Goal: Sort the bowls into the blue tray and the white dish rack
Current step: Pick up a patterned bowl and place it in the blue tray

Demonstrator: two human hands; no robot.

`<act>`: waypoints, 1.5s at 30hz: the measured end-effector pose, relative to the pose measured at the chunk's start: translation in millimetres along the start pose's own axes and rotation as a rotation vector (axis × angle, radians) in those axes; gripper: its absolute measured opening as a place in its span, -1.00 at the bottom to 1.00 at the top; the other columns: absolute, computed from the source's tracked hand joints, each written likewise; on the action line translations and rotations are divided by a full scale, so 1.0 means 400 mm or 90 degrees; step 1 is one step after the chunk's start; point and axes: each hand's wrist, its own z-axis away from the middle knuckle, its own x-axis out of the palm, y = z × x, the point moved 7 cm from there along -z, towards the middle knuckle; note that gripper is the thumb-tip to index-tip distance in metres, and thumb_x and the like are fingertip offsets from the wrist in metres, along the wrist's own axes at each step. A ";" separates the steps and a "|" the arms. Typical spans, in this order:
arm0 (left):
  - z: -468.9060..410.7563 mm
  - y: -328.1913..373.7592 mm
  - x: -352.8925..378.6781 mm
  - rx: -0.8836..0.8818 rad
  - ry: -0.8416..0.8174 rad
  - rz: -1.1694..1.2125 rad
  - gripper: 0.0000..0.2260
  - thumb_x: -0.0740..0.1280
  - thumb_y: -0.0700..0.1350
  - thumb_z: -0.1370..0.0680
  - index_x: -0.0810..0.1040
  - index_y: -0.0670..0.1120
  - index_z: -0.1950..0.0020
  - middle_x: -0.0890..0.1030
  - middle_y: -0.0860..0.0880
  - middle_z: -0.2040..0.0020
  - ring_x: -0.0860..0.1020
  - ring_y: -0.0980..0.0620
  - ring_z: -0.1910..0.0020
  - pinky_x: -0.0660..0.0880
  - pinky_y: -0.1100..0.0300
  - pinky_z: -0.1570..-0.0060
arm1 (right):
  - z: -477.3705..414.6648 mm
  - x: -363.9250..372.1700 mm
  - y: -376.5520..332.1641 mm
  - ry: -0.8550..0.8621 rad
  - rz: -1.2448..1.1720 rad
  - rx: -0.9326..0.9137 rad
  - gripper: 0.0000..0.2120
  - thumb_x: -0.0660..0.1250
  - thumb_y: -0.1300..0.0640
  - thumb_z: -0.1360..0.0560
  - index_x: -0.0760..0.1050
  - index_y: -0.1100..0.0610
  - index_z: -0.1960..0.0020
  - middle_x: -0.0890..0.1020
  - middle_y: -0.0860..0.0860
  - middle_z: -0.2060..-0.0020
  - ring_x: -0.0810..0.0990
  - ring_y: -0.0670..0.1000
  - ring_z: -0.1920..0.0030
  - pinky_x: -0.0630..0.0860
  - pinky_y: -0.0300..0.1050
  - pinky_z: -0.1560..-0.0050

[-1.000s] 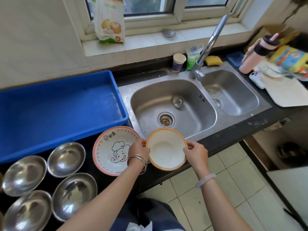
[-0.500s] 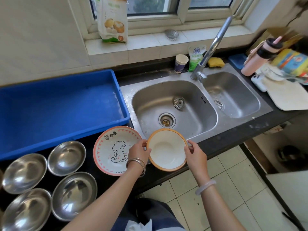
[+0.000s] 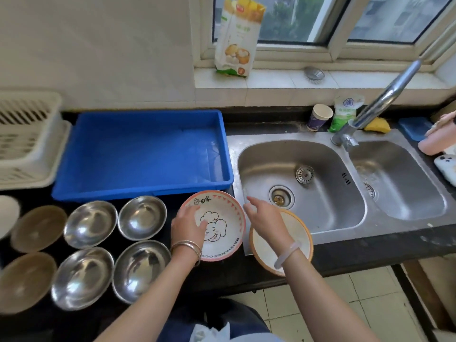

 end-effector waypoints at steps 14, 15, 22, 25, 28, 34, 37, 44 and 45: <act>-0.014 -0.159 -0.004 -0.218 -0.025 0.154 -0.76 0.25 -0.27 -0.47 0.54 -0.09 -0.10 0.62 -0.03 0.01 0.57 -0.02 0.01 0.44 0.17 0.09 | -0.155 0.105 -0.044 -0.209 0.148 -0.024 -0.77 0.18 0.31 -0.47 0.59 0.22 -0.01 0.66 0.18 0.09 0.63 0.16 0.10 0.61 0.01 0.11; -0.014 -0.163 -0.006 -0.227 -0.025 0.166 -0.77 0.28 -0.27 -0.46 0.55 -0.08 -0.09 0.64 -0.03 0.02 0.58 -0.03 0.02 0.49 0.15 0.08 | -0.156 0.105 -0.041 -0.219 0.123 -0.014 -0.78 0.20 0.31 -0.48 0.59 0.20 -0.01 0.66 0.16 0.10 0.64 0.15 0.12 0.64 -0.01 0.14; -0.040 -0.171 -0.098 -0.260 -0.009 0.333 -0.71 0.28 -0.34 -0.44 0.55 -0.13 -0.13 0.63 -0.04 0.09 0.62 -0.07 0.09 0.60 0.00 0.07 | -0.158 0.059 -0.096 -0.242 -0.030 -0.005 -0.83 0.29 0.29 -0.47 0.58 0.09 0.03 0.66 0.08 0.18 0.68 0.02 0.24 0.61 -0.23 0.40; -0.073 -0.150 -0.188 -0.231 0.029 0.371 -0.76 0.32 -0.28 -0.46 0.58 -0.15 -0.12 0.64 -0.04 0.07 0.59 0.10 0.20 0.53 0.30 0.25 | -0.173 0.033 -0.162 -0.234 -0.123 0.001 -0.85 0.33 0.30 -0.47 0.59 0.09 0.05 0.67 0.07 0.25 0.68 0.00 0.31 0.64 -0.16 0.35; -0.114 -0.140 -0.273 -0.213 0.068 0.417 -0.78 0.36 -0.18 -0.48 0.57 -0.16 -0.12 0.64 -0.08 0.02 0.59 0.01 0.10 0.55 0.16 0.07 | -0.205 0.023 -0.237 -0.244 -0.218 0.022 -0.86 0.35 0.32 -0.48 0.57 0.13 0.01 0.66 0.07 0.29 0.68 -0.02 0.37 0.63 -0.17 0.38; -0.207 -0.179 -0.348 -0.267 0.062 0.636 -0.78 0.27 -0.15 -0.54 0.49 -0.12 -0.18 0.56 -0.07 0.06 0.55 -0.08 0.11 0.59 0.14 0.43 | -0.284 0.072 -0.387 -0.243 -0.302 0.037 -0.83 0.31 0.34 -0.48 0.57 0.18 -0.03 0.67 0.14 0.22 0.69 0.02 0.33 0.63 -0.20 0.37; -0.278 -0.212 -0.378 -0.280 0.074 0.724 -0.74 0.22 -0.27 -0.56 0.43 -0.21 -0.25 0.51 -0.17 -0.05 0.52 -0.09 0.17 0.59 0.20 0.45 | -0.331 0.135 -0.455 -0.219 -0.347 0.039 -0.82 0.27 0.38 -0.48 0.56 0.24 -0.04 0.64 0.16 0.24 0.65 0.04 0.33 0.62 -0.21 0.39; -0.459 -0.325 -0.434 -0.284 0.117 0.655 -0.70 0.13 -0.34 -0.56 0.46 -0.21 -0.26 0.53 -0.24 -0.18 0.51 -0.12 -0.02 0.52 0.05 0.01 | -0.427 0.315 -0.543 -0.183 -0.396 0.076 -0.84 0.24 0.37 -0.50 0.56 0.30 -0.02 0.63 0.21 0.16 0.64 0.15 0.18 0.62 -0.18 0.35; -0.477 -0.343 -0.434 -0.294 0.116 0.642 -0.71 0.13 -0.33 -0.56 0.47 -0.19 -0.25 0.54 -0.23 -0.18 0.51 -0.12 -0.03 0.50 0.04 -0.03 | -0.435 0.335 -0.549 -0.181 -0.401 0.084 -0.84 0.24 0.36 -0.50 0.56 0.28 -0.03 0.64 0.19 0.17 0.65 0.14 0.20 0.62 -0.20 0.37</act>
